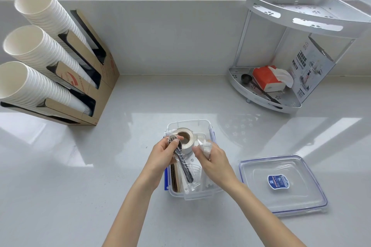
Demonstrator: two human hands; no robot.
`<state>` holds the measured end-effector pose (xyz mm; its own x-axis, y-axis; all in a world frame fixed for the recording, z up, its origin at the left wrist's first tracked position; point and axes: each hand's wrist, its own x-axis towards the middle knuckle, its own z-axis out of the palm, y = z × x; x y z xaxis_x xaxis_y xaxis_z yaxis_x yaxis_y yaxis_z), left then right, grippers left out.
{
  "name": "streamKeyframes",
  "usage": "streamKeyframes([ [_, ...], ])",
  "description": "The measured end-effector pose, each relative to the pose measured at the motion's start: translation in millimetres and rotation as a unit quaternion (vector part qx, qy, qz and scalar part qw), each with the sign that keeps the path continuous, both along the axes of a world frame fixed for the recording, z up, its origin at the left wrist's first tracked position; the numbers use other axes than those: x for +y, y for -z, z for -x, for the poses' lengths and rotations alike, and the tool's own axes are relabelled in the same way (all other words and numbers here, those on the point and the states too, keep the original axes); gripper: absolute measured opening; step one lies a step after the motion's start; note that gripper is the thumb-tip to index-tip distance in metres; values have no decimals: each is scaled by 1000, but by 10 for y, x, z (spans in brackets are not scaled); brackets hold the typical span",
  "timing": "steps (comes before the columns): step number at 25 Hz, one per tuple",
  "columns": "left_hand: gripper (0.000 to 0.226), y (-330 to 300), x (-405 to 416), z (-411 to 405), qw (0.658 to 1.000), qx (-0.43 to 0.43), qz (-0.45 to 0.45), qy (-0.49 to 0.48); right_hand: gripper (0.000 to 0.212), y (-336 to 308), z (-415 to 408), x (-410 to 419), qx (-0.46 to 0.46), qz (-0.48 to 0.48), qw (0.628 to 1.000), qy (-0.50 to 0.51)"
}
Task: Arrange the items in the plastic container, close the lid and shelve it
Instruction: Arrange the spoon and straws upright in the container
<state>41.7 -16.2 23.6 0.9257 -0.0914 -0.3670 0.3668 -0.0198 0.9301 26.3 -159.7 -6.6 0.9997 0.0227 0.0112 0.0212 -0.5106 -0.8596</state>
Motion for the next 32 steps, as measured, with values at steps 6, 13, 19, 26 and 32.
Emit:
streamKeyframes([
  [6,22,18,-5,5,1000,4,2,3,43,-20,-43,-139,7,53,999,-4],
  [13,22,35,-9,3,1000,5,-3,7,41,-33,-33,-178,72,136,988,-26],
  [19,19,89,8,3,1000,9,-1,14,31,-127,-14,-154,134,141,979,-61],
  [26,14,145,-13,-27,1000,2,-9,26,43,-152,-48,-245,136,150,979,-29],
  [32,11,153,-224,-137,996,-14,-65,66,34,-252,-103,-368,130,131,983,0],
])
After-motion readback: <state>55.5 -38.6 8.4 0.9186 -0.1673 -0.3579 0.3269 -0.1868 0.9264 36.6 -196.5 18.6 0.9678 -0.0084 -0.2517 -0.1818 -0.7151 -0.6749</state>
